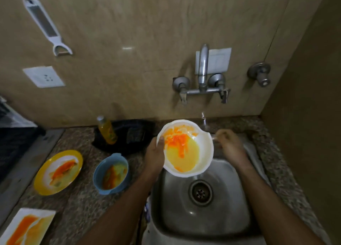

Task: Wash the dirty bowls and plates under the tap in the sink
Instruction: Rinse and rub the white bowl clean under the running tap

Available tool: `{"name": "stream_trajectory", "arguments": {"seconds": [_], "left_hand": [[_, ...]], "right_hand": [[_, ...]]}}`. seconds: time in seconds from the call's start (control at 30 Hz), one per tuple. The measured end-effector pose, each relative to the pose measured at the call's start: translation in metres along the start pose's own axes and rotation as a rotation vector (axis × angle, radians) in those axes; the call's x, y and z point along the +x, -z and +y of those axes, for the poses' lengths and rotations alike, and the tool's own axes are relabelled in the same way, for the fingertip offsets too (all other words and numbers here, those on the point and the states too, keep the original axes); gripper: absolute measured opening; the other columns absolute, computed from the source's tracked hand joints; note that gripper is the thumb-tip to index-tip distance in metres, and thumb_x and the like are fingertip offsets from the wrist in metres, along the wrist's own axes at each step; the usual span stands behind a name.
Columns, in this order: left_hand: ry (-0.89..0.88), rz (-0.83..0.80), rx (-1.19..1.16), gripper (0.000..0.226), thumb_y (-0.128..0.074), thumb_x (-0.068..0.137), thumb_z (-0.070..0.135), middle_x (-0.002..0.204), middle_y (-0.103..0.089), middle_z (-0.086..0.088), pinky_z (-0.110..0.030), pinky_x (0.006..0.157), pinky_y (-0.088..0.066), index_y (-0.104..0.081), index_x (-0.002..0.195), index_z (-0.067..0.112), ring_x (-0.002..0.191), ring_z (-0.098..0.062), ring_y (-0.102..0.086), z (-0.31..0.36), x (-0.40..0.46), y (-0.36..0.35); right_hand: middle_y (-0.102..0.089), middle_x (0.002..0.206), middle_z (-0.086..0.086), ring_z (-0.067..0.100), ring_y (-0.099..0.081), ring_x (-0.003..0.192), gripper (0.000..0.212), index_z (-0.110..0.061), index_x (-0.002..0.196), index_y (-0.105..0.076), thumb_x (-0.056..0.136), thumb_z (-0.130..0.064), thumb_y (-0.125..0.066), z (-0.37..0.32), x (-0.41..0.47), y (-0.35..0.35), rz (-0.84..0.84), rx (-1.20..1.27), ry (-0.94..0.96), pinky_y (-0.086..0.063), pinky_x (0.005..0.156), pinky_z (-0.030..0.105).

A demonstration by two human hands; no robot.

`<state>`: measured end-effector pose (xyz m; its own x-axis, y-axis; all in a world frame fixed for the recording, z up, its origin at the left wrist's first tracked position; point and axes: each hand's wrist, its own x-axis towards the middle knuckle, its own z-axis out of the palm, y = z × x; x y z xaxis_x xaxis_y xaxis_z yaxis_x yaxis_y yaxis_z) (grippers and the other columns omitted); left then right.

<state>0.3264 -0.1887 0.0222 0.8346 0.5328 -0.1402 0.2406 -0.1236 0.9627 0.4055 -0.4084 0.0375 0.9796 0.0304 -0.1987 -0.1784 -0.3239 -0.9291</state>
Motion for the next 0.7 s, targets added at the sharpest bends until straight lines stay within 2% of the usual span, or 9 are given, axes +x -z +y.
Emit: {"name": "stream_trajectory", "arguments": {"seconds": [0.07, 0.13, 0.17, 0.23, 0.27, 0.33, 0.47, 0.6, 0.7], "left_hand": [[0.011, -0.032, 0.019, 0.037, -0.044, 0.100, 0.049, 0.102, -0.072, -0.002, -0.042, 0.089, -0.056, -0.067, 0.108, 0.021, 0.096, -0.020, -0.068, -0.002, 0.012, -0.010], [0.018, -0.062, 0.039, 0.043, -0.044, 0.096, 0.059, 0.102, -0.073, 0.001, -0.046, 0.090, -0.056, -0.068, 0.107, 0.024, 0.095, -0.017, -0.069, -0.006, 0.023, -0.021], [0.020, -0.078, 0.055, 0.046, -0.044, 0.094, 0.063, 0.100, -0.073, 0.002, -0.046, 0.089, -0.057, -0.069, 0.105, 0.026, 0.093, -0.016, -0.070, -0.006, 0.027, -0.026], [0.016, -0.131, 0.066, 0.044, -0.043, 0.096, 0.060, 0.097, -0.075, 0.003, -0.044, 0.087, -0.058, -0.071, 0.102, 0.027, 0.092, -0.015, -0.071, -0.006, 0.034, -0.035], [0.032, -0.167, 0.052, 0.041, -0.043, 0.098, 0.056, 0.098, -0.075, 0.003, -0.042, 0.087, -0.058, -0.071, 0.104, 0.026, 0.093, -0.016, -0.071, -0.004, 0.036, -0.039], [0.058, -0.222, 0.021, 0.040, -0.043, 0.100, 0.050, 0.100, -0.076, 0.002, -0.040, 0.087, -0.058, -0.071, 0.110, 0.023, 0.096, -0.018, -0.072, -0.003, 0.040, -0.046], [0.075, -0.266, -0.005, 0.050, -0.047, 0.089, 0.067, 0.105, -0.075, 0.004, -0.047, 0.094, -0.055, -0.070, 0.114, 0.030, 0.100, -0.017, -0.071, -0.010, 0.047, -0.054], [0.105, -0.296, -0.057, 0.042, -0.048, 0.095, 0.057, 0.106, -0.075, 0.000, -0.051, 0.095, -0.054, -0.070, 0.114, 0.027, 0.101, -0.021, -0.071, -0.011, 0.051, -0.059], [0.124, -0.302, -0.081, 0.044, -0.050, 0.091, 0.061, 0.105, -0.075, -0.002, -0.053, 0.094, -0.054, -0.071, 0.111, 0.028, 0.100, -0.023, -0.071, -0.012, 0.053, -0.063]], "right_hand": [[-0.066, 0.119, 0.009, 0.032, -0.060, 0.113, 0.033, -0.021, 0.124, -0.055, 0.095, -0.037, -0.056, -0.018, 0.024, 0.011, 0.190, -0.085, 0.086, -0.047, 0.096, 0.043], [-0.057, 0.137, 0.011, 0.032, -0.055, 0.123, 0.058, -0.020, 0.145, -0.036, 0.096, -0.044, -0.054, -0.036, 0.045, 0.018, 0.216, -0.176, 0.144, -0.044, 0.100, 0.042], [-0.056, 0.139, 0.010, 0.032, -0.054, 0.124, 0.061, -0.022, 0.147, -0.032, 0.096, -0.048, -0.052, -0.045, 0.054, 0.020, 0.210, -0.221, 0.171, -0.044, 0.098, 0.042], [-0.063, 0.124, 0.009, 0.034, -0.060, 0.112, 0.052, -0.021, 0.139, -0.038, 0.098, -0.050, -0.048, -0.055, 0.069, 0.018, 0.206, -0.314, 0.247, -0.046, 0.081, 0.038], [-0.065, 0.112, 0.008, 0.034, -0.062, 0.104, 0.043, -0.019, 0.131, -0.044, 0.099, -0.049, -0.046, -0.058, 0.074, 0.016, 0.225, -0.359, 0.292, -0.041, 0.072, 0.036], [-0.066, 0.100, 0.010, 0.036, -0.063, 0.093, 0.035, -0.016, 0.120, -0.051, 0.102, -0.044, -0.043, -0.061, 0.082, 0.011, 0.294, -0.435, 0.376, -0.033, 0.064, 0.033], [-0.067, 0.092, 0.016, 0.038, -0.063, 0.082, 0.029, -0.010, 0.114, -0.053, 0.104, -0.034, -0.040, -0.058, 0.089, 0.003, 0.382, -0.504, 0.469, -0.033, 0.059, 0.033], [-0.063, 0.085, 0.013, 0.037, -0.061, 0.078, 0.025, -0.010, 0.108, -0.053, 0.105, -0.030, -0.038, -0.056, 0.093, 0.004, 0.372, -0.444, 0.473, -0.029, 0.057, 0.032], [-0.067, 0.084, 0.012, 0.034, -0.062, 0.077, 0.027, -0.010, 0.102, -0.054, 0.105, -0.031, -0.038, -0.054, 0.097, 0.003, 0.336, -0.339, 0.433, -0.041, 0.058, 0.039]]}}
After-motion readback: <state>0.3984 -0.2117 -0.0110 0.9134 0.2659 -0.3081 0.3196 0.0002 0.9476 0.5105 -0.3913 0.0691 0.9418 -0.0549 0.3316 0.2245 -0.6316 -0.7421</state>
